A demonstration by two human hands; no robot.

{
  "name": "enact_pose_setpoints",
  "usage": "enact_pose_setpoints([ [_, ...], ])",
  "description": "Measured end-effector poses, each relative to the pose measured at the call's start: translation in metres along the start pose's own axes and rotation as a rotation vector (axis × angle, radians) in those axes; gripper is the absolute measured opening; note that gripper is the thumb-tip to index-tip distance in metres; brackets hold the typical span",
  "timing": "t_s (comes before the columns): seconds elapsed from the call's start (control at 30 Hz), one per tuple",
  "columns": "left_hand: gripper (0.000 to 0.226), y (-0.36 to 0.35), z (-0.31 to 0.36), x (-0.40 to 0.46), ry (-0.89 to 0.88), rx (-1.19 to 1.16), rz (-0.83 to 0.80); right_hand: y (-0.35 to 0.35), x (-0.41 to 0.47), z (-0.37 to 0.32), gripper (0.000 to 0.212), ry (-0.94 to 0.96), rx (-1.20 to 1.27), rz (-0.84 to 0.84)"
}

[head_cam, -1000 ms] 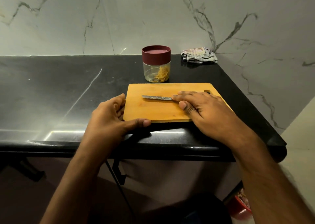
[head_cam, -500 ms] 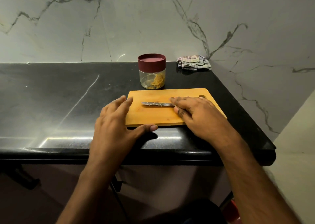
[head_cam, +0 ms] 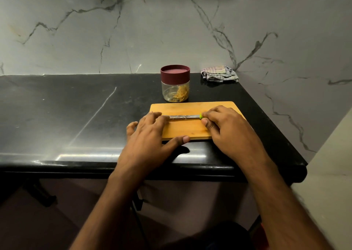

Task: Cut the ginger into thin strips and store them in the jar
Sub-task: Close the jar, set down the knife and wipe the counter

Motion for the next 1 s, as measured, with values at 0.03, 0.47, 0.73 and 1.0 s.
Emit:
enact_pose_setpoints([
  [0.03, 0.091, -0.001, 0.0, 0.0, 0.0, 0.002, -0.004, 0.0, 0.0, 0.001, 0.035, -0.005, 0.011, 0.004],
  [0.47, 0.084, -0.004, 0.005, 0.001, 0.033, 0.112, -0.073, 0.006, -0.006, -0.007, 0.033, 0.017, -0.045, 0.027],
  [0.73, 0.088, -0.001, 0.007, -0.004, 0.042, 0.122, -0.022, 0.016, -0.013, -0.016, 0.036, 0.079, -0.077, 0.08],
  [1.0, 0.084, 0.005, 0.01, -0.007, 0.028, 0.078, 0.115, 0.014, -0.012, -0.014, 0.052, 0.083, -0.091, 0.043],
])
Point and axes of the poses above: each hand's wrist, its own x-axis towards the middle knuckle, its own y-axis out of the back of the hand, z = x × y, the point moved 7 cm from there along x, towards the middle knuckle, and after that the axes turned 2 degrees about -z, right-handed, at the moved point
